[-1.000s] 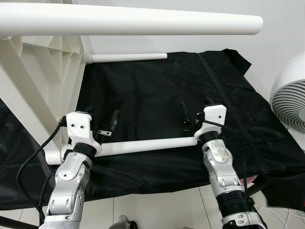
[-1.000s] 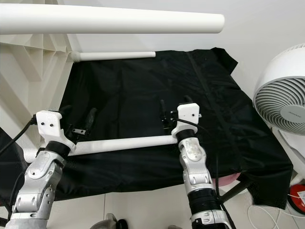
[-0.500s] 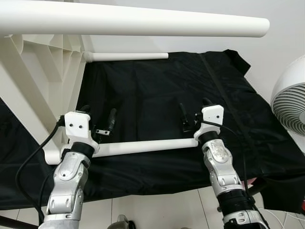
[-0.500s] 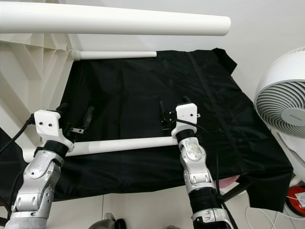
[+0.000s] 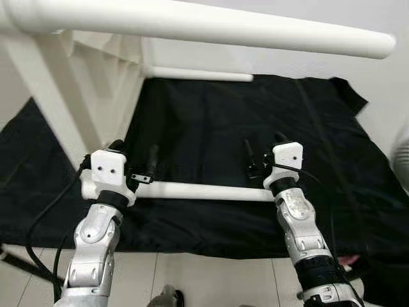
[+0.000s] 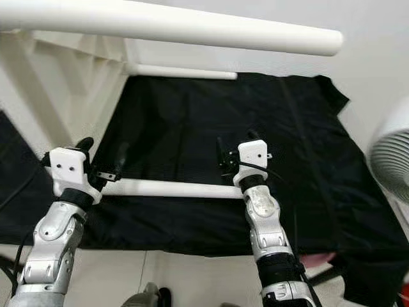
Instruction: Building children table
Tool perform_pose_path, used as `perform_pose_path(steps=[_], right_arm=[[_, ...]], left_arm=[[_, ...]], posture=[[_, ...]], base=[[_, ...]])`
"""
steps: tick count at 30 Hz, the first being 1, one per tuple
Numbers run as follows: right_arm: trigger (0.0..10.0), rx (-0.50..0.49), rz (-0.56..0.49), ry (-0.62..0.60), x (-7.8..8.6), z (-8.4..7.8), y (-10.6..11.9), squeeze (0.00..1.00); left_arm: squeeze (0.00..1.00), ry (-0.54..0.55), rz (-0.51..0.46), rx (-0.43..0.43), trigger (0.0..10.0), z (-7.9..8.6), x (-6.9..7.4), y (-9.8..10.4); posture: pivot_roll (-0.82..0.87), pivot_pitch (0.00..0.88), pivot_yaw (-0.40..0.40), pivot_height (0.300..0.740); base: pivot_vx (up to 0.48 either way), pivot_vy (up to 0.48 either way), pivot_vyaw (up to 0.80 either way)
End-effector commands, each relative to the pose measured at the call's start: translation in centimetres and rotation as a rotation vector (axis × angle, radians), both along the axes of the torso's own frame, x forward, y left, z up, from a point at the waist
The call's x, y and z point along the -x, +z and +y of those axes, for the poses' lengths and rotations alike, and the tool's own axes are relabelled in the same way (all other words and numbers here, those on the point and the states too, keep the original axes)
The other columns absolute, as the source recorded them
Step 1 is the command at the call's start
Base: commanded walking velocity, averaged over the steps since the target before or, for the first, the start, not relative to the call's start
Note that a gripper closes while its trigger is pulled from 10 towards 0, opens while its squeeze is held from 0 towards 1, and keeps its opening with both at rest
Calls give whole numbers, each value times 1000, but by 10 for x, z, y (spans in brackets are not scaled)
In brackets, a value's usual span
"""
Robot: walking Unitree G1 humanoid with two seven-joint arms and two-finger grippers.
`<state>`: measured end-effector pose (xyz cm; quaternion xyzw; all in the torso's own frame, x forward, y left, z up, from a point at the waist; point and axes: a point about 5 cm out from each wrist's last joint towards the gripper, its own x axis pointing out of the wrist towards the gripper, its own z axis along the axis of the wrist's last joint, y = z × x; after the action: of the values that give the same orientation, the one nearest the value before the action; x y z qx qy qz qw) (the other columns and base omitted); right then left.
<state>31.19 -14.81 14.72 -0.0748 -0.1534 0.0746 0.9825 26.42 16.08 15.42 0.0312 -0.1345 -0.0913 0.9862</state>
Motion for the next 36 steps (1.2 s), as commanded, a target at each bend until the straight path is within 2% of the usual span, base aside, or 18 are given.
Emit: perform_pose_path(steps=[1,16,19,23,26,28,32,36], right_arm=[[10000,-18,2,1,1,1,-1,0],[10000,-26,-7,-10,2,-3,1,0],[10000,-15,-10,-20,3,-7,1,0],[10000,-14,-11,-22,4,-8,1,0],[10000,-7,-21,-24,4,-9,2,0],[10000,11,-34,-31,4,-9,3,0],[10000,35,-56,-43,4,-9,5,0],[10000,28,-69,-39,7,-8,7,0]], left_arm=[[0,81,-9,-4,10000,5,-1,1],[0,29,-1,-10,10000,-1,6,-1],[0,-41,8,-35,10000,-9,16,-5],[0,-73,19,-39,10000,-11,21,-7],[0,-155,70,-60,10000,-17,35,-13],[0,-170,85,-64,10000,-17,38,-15],[0,-162,103,-54,10000,-15,42,-19],[0,-91,126,-56,10000,-5,50,-29]], posture=[[-11,71,36,740],[-8,78,38,740],[-8,78,38,740],[-8,78,38,740],[0,83,41,740],[4,83,40,740],[4,83,40,740],[9,79,36,740]], base=[[0,0,0],[0,0,0],[0,0,0],[0,0,0],[0,0,0],[0,0,0],[0,0,0],[0,0,0]])
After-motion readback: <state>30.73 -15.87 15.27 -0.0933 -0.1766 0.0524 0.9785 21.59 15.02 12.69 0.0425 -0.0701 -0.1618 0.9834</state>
